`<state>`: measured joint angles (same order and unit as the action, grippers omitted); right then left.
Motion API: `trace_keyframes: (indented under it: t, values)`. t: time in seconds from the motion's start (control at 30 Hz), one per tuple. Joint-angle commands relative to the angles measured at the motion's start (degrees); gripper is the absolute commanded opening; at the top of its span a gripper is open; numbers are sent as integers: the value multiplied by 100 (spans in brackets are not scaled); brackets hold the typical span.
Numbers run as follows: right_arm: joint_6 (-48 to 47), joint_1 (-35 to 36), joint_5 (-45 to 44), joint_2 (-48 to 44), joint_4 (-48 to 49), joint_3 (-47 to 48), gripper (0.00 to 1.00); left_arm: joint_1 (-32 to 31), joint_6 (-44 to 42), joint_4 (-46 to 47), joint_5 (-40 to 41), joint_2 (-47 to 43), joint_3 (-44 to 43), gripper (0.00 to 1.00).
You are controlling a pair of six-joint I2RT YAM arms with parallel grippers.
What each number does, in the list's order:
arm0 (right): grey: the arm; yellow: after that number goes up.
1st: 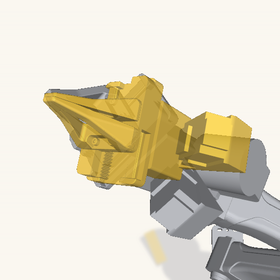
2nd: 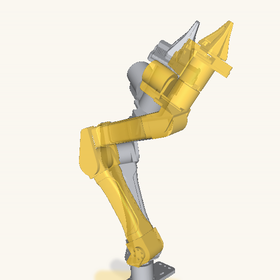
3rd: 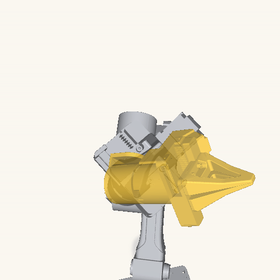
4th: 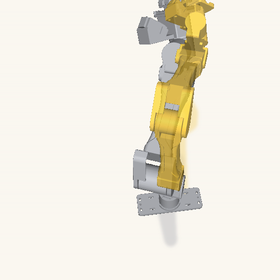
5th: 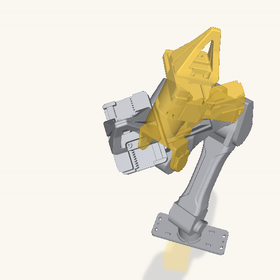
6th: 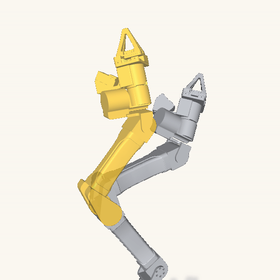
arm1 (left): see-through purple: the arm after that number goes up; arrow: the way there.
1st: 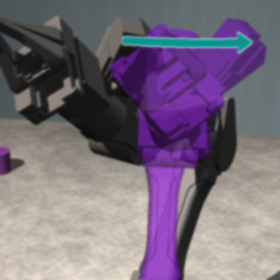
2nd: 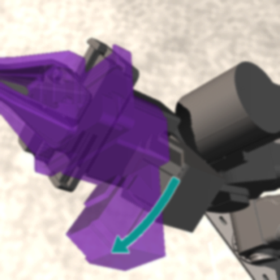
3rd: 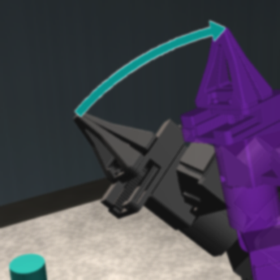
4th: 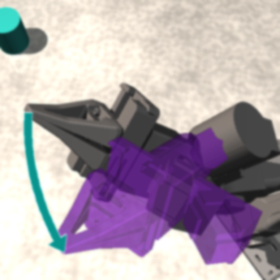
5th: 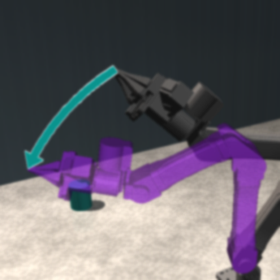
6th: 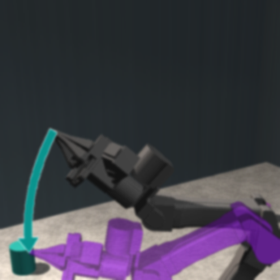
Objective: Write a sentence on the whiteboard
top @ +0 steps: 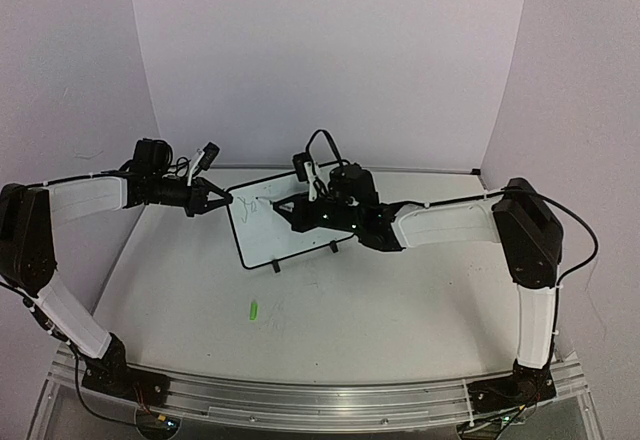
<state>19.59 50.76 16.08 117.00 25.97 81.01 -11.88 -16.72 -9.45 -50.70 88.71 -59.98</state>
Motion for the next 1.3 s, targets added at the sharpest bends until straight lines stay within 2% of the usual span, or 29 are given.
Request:
trace_keyframes:
  t: [0.0, 0.8, 1.27]
  values:
    - [49, -27, -171, 84, 33, 177, 0, 15, -171, -281, 322, 153, -139, 0]
    - [203, -96, -435, -71, -22, -285, 0, 15, -178, -309, 332, 121, -150, 0]
    - [214, -98, 7, -525, 373, -507, 0, 11, -176, -312, 332, 113, -147, 0]
